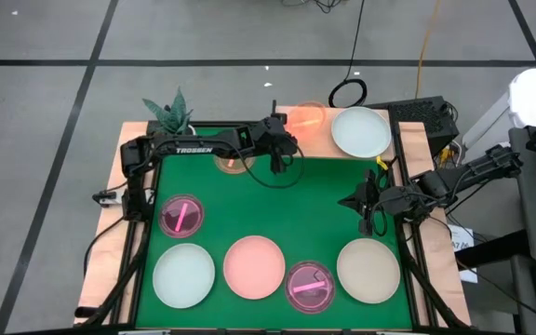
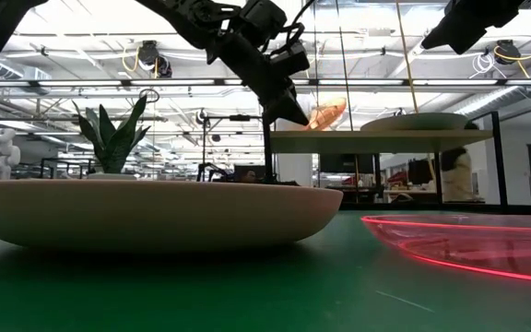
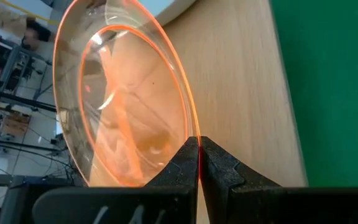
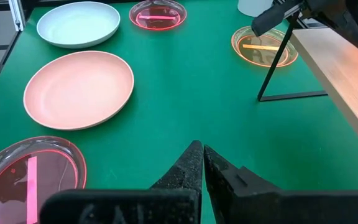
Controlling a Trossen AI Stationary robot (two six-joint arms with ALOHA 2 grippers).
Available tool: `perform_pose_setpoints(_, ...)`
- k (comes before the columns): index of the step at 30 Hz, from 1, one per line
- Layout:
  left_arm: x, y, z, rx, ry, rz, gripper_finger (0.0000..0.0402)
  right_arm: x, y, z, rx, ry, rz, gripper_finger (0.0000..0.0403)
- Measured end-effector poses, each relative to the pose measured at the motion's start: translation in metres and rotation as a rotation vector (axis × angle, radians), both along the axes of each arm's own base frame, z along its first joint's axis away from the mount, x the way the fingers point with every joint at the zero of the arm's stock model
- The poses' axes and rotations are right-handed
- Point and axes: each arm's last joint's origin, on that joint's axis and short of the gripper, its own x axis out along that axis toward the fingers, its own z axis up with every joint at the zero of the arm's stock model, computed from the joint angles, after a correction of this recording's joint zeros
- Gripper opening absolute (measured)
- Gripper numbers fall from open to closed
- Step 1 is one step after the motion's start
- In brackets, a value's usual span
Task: Place and stack plates onto a shelf
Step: Put the bottom small orange plate on the shelf, then adjust the shelf
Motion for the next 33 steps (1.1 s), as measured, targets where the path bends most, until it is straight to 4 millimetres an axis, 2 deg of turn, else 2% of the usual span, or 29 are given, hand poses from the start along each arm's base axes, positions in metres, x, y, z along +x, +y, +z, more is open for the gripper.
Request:
perform_pose_setpoints(3, 0.000, 0.000, 0.000, -0.003, 0.004, 0.001, 0.0015, 0.000, 0.000, 0.000, 0.000, 0.000, 0.000, 0.0000)
perform_pose_setpoints(11, 0.000, 0.000, 0.000, -0.010, -0.003, 0.015, 0.0064, 0.000, 0.000, 0.000, 0.000, 0.000, 0.000, 0.0000)
perform_pose_setpoints(23, 0.003, -0.010, 0.000, 0.006, -0.003, 0.002, 0.0067, 0.000, 0.000, 0.000, 0.000, 0.000, 0.000, 0.0000)
perform_pose_setpoints(27, 0.003, -0.010, 0.001, 0.017, -0.006, 0.048, 0.0067, 0.000, 0.000, 0.000, 0.000, 0.000, 0.000, 0.0000)
perform_pose_setpoints(33, -0.003, -0.030, 0.019, 0.008, -0.045, 0.141, 0.0067, -0.001, 0.000, -0.001, 0.002, 0.015, -0.006, 0.0000)
